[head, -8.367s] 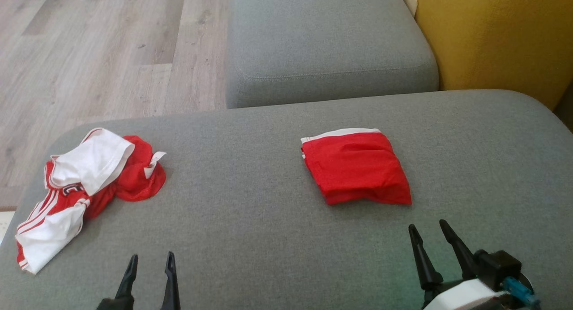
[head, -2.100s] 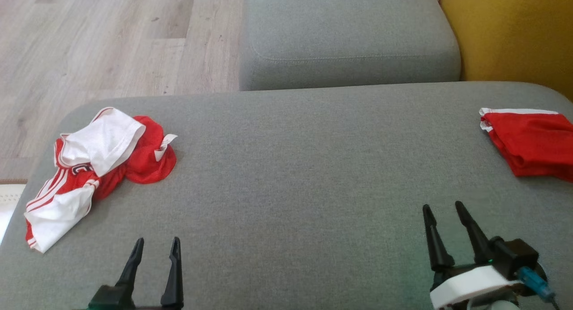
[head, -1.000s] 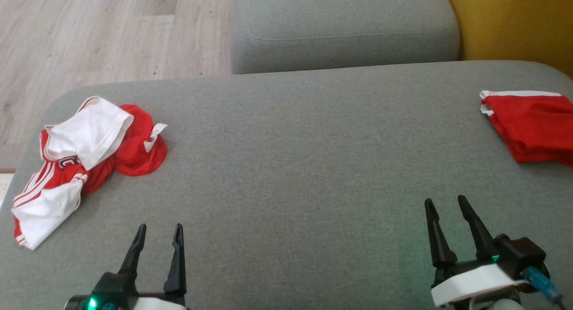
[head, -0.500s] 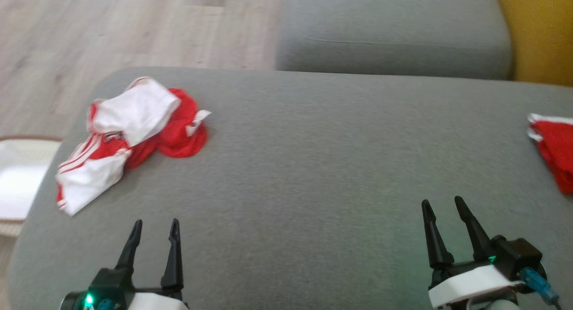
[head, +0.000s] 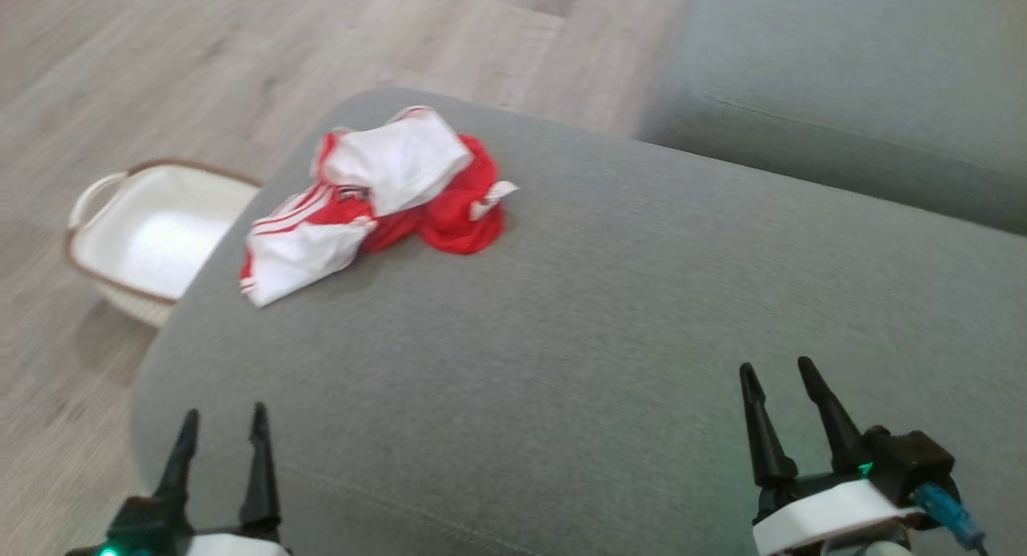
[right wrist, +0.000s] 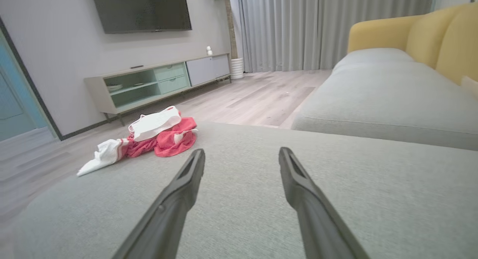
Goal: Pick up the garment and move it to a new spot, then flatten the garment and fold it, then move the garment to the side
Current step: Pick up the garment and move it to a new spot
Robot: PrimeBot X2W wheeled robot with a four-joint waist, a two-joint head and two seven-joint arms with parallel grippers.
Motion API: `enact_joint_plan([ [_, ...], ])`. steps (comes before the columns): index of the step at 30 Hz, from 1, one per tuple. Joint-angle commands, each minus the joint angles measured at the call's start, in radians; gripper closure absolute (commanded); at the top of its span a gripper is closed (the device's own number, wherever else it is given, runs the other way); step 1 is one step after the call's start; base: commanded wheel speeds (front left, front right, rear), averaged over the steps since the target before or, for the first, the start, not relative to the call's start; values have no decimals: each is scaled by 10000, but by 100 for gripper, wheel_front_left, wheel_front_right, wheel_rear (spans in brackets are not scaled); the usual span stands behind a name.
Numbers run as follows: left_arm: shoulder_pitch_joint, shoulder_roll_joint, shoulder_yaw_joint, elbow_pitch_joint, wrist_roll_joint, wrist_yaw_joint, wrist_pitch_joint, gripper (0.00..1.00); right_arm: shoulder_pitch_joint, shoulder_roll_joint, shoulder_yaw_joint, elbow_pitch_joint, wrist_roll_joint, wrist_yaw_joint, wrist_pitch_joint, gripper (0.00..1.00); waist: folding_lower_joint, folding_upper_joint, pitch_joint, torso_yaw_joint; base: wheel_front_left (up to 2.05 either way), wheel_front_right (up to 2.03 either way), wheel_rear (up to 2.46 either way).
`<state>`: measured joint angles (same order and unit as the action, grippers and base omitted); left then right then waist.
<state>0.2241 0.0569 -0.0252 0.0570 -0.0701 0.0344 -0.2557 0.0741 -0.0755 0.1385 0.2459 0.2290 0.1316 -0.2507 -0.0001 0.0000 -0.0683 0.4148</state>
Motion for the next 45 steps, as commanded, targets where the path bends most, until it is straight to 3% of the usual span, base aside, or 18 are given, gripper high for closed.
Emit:
enact_joint_plan([
  [1, -332, -16, 503, -424, 90, 15, -61, 0, -208, -4, 290, -263, 35, -9, -111, 0, 1, 0, -1, 520, 0, 0, 0],
  [13, -486, -40, 1294, -839, 25, 15, -61, 0, -778, -569, 579, -123, 1, -9, -111, 0, 1, 0, 926, 1002, 0, 0, 0],
  [16, -1456, 32, 1275, -978, 250, -145, -61, 0, -917, -1024, 532, -130, -71, -9, -111, 0, 1, 0, 1553, 1070, 0, 0, 0],
  [23, -4541, 859, 1214, -506, 443, -714, -61, 0, -1239, -1980, 352, -390, -261, -9, -111, 0, 1, 0, 2813, 845, 0, 0, 0],
  [28, -6907, 1275, 994, 1363, 353, -1100, -61, 0, -1590, -2699, 307, -571, -289, -9, -111, 0, 1, 0, 3640, 499, 0, 0, 0],
  [36, -10472, 1856, 899, 6857, -162, -1432, 808, 0, -1789, -3730, 1, -1020, -258, -9, -91, 0, 1, 0, 4812, -40, 0, 0, 0],
  [45, -12182, 2399, 938, 10774, -573, -1536, 1918, 0, -1793, -4480, -366, -2018, -167, -9, 296, 0, 1, 0, 5996, -605, 0, 0, 0],
])
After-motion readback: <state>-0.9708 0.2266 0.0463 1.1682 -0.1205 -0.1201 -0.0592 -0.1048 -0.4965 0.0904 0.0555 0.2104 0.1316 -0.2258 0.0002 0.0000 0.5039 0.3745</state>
